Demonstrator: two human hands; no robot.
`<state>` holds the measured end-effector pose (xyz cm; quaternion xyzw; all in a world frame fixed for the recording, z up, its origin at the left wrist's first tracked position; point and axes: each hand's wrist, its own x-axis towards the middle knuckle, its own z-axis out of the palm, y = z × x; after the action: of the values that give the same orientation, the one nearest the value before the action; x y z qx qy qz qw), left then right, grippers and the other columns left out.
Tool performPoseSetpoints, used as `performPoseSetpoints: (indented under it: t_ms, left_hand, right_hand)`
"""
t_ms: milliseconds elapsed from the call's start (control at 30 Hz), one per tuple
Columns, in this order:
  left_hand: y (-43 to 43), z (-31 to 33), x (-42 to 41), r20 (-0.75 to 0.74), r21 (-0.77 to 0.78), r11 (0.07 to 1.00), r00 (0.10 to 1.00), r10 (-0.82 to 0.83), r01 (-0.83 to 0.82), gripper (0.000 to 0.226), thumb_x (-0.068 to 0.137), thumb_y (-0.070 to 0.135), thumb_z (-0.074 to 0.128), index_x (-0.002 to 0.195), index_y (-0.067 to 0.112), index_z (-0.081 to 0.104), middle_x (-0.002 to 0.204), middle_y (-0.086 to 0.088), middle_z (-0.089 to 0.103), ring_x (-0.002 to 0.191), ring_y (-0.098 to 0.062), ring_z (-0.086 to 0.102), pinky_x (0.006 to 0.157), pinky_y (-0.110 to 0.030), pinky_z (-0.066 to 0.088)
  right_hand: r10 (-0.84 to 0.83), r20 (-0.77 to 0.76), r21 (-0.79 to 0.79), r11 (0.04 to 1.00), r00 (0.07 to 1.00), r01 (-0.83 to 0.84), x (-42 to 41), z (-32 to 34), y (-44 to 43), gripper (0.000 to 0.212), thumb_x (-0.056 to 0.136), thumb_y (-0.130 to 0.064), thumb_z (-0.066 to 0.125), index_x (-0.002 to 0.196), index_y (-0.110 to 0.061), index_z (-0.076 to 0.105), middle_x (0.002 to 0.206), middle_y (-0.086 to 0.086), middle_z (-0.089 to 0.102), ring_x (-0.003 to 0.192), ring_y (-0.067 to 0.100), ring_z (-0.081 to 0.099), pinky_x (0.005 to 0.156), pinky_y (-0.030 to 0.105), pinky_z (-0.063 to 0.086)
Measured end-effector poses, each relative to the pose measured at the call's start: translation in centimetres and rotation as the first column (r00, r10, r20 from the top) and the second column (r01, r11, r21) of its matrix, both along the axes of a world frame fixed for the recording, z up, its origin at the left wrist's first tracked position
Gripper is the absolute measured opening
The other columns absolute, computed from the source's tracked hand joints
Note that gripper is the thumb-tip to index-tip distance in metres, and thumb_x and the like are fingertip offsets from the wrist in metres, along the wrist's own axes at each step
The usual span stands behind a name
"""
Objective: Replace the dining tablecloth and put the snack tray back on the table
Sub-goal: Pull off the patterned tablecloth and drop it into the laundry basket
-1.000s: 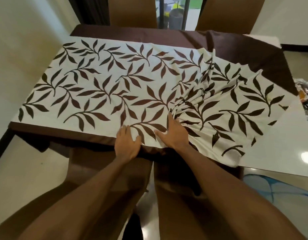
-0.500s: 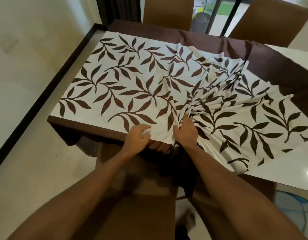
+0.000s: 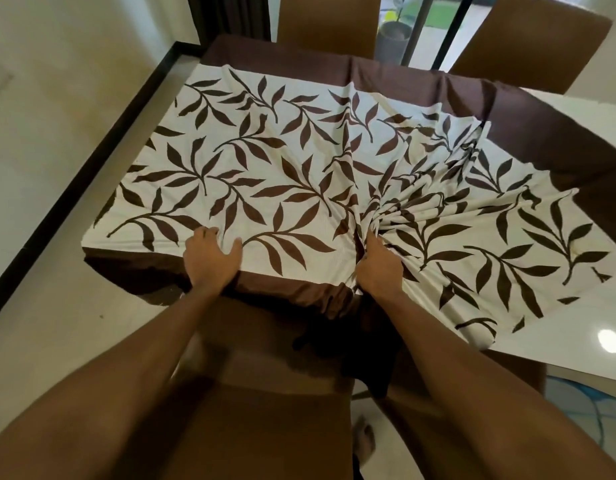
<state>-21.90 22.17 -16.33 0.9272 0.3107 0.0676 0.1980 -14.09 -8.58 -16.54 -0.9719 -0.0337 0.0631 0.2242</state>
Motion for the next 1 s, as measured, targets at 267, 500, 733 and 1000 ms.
performPoseSetpoints:
  t_ms: [267,500,733,1000]
  left_hand:
    - [-12.8,0.9,1.1,0.077,-0.208,0.97,0.99,-0.116,0.129,0.06,0.089,0.059,0.051,0.122,0.01,0.062,0.124,-0.007,0.058,0.115,-0.025,0.053,0.095,-0.038,0.044]
    - [-21.6,1.4,0.0,0.223,-0.455,0.719,0.849,-0.479,0.525,0.046,0.082,0.05,0.063,0.114,0.017,0.062,0.109,0.002,0.065,0.1,-0.012,0.061,0.085,-0.035,0.053]
    - [-12.0,0.7,-1.1,0.23,-0.288,0.809,0.857,-0.461,0.512,0.033,0.087,0.026,0.069,0.119,0.016,0.07,0.119,-0.001,0.065,0.113,-0.017,0.058,0.099,-0.038,0.048]
    - [-2.8,0.0,-1.0,-0.073,0.008,0.998,0.996,-0.06,0.061,0.072,0.086,0.055,0.06,0.14,0.008,0.051,0.144,-0.02,0.045,0.135,-0.037,0.04,0.11,-0.052,0.038]
  right_hand:
    - [0.031,-0.065,0.097,0.995,0.997,-0.024,1.2,1.1,-0.5,0.055,0.1,-0.054,0.038,0.144,-0.021,0.048,0.131,0.009,0.065,0.121,0.032,0.06,0.102,0.043,0.046]
    - [0.057,-0.17,0.13,0.991,0.984,-0.035,1.8,2.2,-1.0,0.08,0.079,-0.082,0.051,0.131,-0.021,0.054,0.121,0.006,0.069,0.115,0.031,0.062,0.092,0.039,0.045]
    - [0.08,-0.189,0.014,0.997,0.979,-0.079,1.4,1.8,-0.4,0.068,0.078,-0.03,0.067,0.139,-0.014,0.043,0.122,0.012,0.062,0.116,0.034,0.058,0.091,0.039,0.047]
    - [0.057,-0.155,0.067,0.997,0.986,-0.047,1.3,1.7,-2.3,0.062,0.078,-0.007,0.057,0.138,-0.021,0.052,0.104,0.007,0.07,0.097,0.033,0.064,0.077,0.031,0.044]
